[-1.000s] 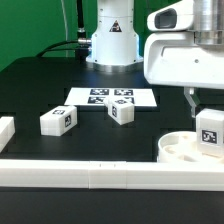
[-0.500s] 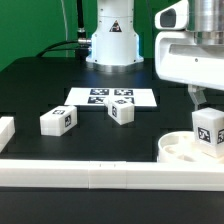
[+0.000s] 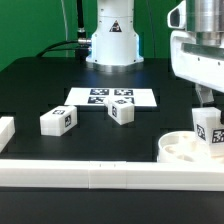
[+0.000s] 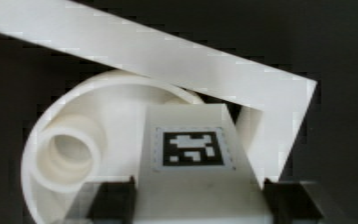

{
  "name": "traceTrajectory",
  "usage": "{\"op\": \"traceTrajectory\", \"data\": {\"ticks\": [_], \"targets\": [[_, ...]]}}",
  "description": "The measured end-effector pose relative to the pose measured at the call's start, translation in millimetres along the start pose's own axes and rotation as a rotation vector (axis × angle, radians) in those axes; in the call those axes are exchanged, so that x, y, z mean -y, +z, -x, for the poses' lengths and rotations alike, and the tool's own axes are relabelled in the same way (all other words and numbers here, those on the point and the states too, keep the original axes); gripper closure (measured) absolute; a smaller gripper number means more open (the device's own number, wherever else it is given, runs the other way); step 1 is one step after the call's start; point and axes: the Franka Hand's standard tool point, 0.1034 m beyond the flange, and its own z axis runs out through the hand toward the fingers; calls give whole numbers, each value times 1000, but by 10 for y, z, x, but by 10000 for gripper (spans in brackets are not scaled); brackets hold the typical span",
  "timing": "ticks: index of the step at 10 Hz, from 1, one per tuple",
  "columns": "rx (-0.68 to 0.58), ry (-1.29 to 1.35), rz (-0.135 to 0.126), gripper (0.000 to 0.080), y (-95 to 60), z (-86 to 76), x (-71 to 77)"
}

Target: Assemble stool

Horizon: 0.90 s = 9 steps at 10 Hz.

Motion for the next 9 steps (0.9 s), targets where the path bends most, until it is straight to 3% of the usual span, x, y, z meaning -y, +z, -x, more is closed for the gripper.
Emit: {"op": "traceTrajectory", "data": {"ticks": [6,7,8,9], "targets": [[30,292,-11,459,0,27,12],[31,276,-11,382,1,35,11],[31,256,-12,216,-6,38,15],[33,225,-18,216,-38,37,32]]}}
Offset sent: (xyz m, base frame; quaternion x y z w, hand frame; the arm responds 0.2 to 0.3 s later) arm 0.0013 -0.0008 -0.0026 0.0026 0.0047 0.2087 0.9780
